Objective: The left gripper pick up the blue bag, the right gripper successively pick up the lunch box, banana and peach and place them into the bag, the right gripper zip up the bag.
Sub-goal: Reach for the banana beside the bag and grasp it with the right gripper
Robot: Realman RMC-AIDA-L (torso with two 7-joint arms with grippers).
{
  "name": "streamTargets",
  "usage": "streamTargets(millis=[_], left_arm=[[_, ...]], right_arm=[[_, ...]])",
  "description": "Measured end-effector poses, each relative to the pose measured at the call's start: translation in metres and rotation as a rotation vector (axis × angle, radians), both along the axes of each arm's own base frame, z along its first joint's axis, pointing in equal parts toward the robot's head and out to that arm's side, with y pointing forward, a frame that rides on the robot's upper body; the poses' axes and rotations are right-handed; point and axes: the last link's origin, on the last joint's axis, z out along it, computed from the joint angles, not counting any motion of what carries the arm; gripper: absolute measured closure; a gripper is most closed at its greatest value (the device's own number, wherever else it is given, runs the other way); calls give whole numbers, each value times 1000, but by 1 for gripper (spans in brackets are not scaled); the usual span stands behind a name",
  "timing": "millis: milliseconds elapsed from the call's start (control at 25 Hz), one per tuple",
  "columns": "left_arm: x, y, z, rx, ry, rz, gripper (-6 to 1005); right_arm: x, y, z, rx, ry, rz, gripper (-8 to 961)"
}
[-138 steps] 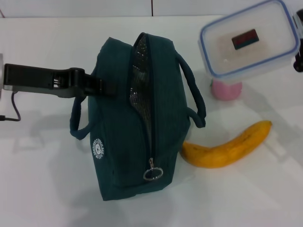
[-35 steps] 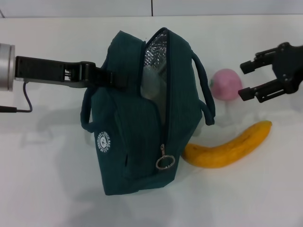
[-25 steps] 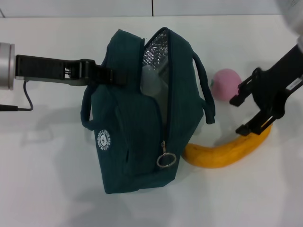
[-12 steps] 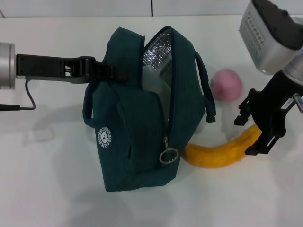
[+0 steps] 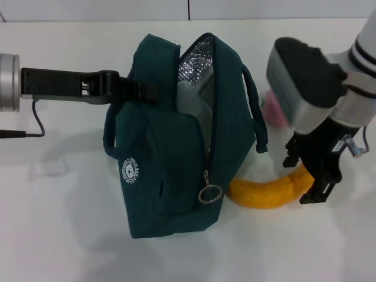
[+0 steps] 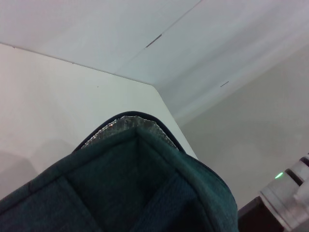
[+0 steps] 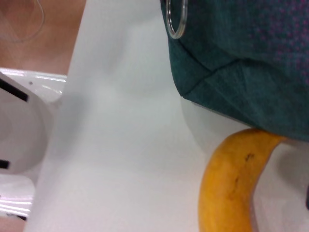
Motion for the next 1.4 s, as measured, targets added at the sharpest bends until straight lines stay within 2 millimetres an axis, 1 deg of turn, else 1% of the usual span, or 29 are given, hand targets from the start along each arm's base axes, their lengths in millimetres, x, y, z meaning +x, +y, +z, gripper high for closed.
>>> streamTargets(millis=[240,720,840,1040,1400], left_arm=[[2,1,0,-1,-1,-4,961],[2,1,-1,-1,-1,-7,960],[1,1,-1,0,0,-8,960],[0,0,-1,6,1,-6,960],[0,1,-1,9,2,-6,960]], right_arm=[[0,0,-11,-2,-14,51,186],[-4,-3,-22,-18,-16,103,187],[-4,-4,-24,-25,-18,109,218],[-4,-7,-27,-33,-28,108,338],[-3,-9,-30,-38,-40,111,352]])
